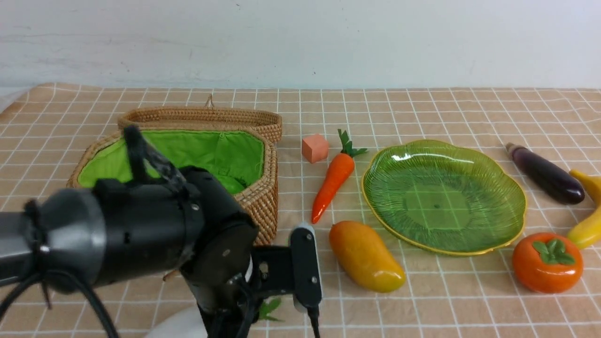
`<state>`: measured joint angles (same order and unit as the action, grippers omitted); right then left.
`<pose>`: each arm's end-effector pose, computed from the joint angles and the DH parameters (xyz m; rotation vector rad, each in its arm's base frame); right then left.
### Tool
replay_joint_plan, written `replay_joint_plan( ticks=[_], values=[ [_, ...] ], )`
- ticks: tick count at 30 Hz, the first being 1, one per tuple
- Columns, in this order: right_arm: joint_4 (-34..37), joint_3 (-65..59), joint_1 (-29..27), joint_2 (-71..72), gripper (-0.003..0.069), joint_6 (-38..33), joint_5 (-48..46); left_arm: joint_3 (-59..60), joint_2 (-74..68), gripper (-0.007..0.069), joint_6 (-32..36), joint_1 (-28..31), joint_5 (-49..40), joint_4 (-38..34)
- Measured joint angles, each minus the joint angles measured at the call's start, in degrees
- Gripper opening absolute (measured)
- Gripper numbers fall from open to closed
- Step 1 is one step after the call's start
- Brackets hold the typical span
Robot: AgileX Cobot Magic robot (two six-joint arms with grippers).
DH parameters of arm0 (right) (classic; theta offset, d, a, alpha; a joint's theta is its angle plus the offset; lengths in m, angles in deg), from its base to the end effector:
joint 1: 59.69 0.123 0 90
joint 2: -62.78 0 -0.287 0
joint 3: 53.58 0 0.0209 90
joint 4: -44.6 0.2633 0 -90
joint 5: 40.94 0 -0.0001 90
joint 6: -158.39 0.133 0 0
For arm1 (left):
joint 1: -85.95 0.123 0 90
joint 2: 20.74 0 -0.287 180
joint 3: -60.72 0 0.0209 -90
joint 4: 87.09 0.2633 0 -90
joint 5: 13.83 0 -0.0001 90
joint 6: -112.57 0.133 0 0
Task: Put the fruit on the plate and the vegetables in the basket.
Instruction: Take a daikon with your left arm and place it on the basket on the left.
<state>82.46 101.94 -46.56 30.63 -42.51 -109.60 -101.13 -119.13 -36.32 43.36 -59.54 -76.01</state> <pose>0.0407 0.0876 0.3829 -0.6865 1.9569 0.7213 0.2539 -0.2085 0.1829 1.8122 2.1516 0.1797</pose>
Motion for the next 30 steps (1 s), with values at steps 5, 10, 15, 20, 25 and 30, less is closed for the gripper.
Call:
replay_joint_plan(
  ticks=[5,10,15,20,25,30],
  values=[
    [0.1,0.0,0.0,0.0,0.0127,0.0,1.6,-4.1,11.3,-0.0013,-3.1,0.0,-3.6,0.7],
    [0.1,0.0,0.0,0.0,0.0129,-0.1,4.1,-11.6,19.3,-0.0013,-3.9,0.3,-2.8,8.7],
    [0.3,0.0,0.0,0.0,0.0129,0.0,4.4,-17.8,15.9,-0.0013,-5.6,7.0,4.7,19.1],
    [1.7,0.0,0.0,0.0,0.0129,0.0,3.1,-18.0,4.2,-0.0003,-5.6,13.9,11.4,21.1],
    [2.4,0.0,0.0,0.0,0.0129,0.0,1.5,-17.9,-3.7,0.0099,-6.4,16.2,9.6,21.4],
    [2.4,0.0,0.0,0.0,0.0129,0.0,1.8,-17.7,-5.1,0.0375,-10.7,16.3,9.4,20.5]
  ],
)
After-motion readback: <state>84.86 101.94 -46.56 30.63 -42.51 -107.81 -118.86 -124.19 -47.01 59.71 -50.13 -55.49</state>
